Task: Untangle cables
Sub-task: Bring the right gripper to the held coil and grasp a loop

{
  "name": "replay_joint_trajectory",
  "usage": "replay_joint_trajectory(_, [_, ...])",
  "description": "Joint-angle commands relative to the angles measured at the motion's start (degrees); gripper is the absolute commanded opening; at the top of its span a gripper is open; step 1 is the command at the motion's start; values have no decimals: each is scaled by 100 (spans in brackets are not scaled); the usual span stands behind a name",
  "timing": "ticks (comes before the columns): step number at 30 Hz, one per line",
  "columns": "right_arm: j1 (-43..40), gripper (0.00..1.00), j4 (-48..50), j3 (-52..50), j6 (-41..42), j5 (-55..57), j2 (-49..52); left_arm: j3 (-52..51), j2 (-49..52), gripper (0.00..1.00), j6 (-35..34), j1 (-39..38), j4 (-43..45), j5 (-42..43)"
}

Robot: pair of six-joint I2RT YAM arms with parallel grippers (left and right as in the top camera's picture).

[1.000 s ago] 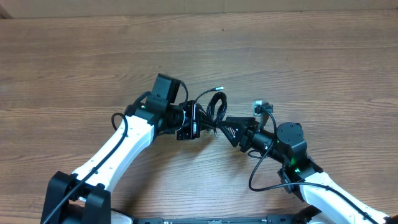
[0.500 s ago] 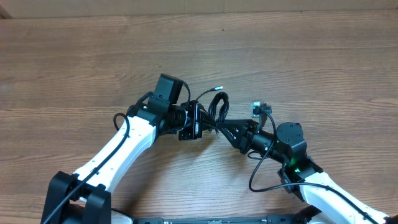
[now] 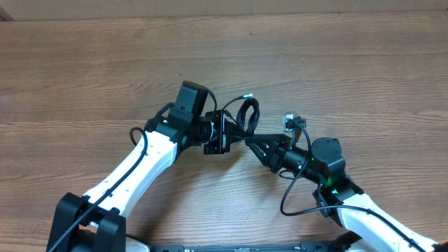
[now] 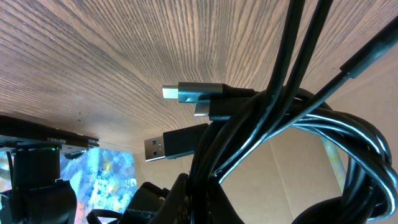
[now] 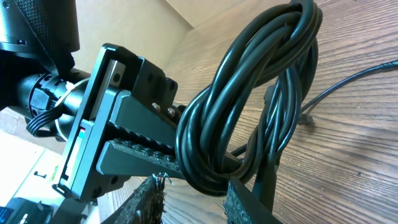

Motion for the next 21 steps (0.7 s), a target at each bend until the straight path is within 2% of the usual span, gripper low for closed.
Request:
replay_joint_trajectory(1, [28, 31, 7, 74, -48, 74, 2, 133, -92, 4, -57, -212, 42, 275])
replay_joint_trajectory(5, [28, 30, -11, 74, -50, 420, 2, 136, -92, 4, 52, -214, 39, 466])
replay_joint_trajectory(6, [28, 27, -13, 74, -50, 439, 2, 136, -92, 4, 76, -216, 37, 463])
replay_joint_trajectory(9, [28, 4, -63, 74, -50, 437, 2, 133, -92, 4, 138, -214, 39, 466])
replay_joint_trajectory(12, [28, 4, -407, 74, -50, 435, 2, 136, -92, 4, 446, -164, 35, 367])
replay_joint_trajectory(16, [28, 4, -817, 74, -48, 125, 2, 133, -92, 4, 793, 125, 35, -435])
replay_joint_trajectory(21, [28, 4, -1290, 74, -42, -280, 2, 136, -92, 4, 807, 498, 68, -903])
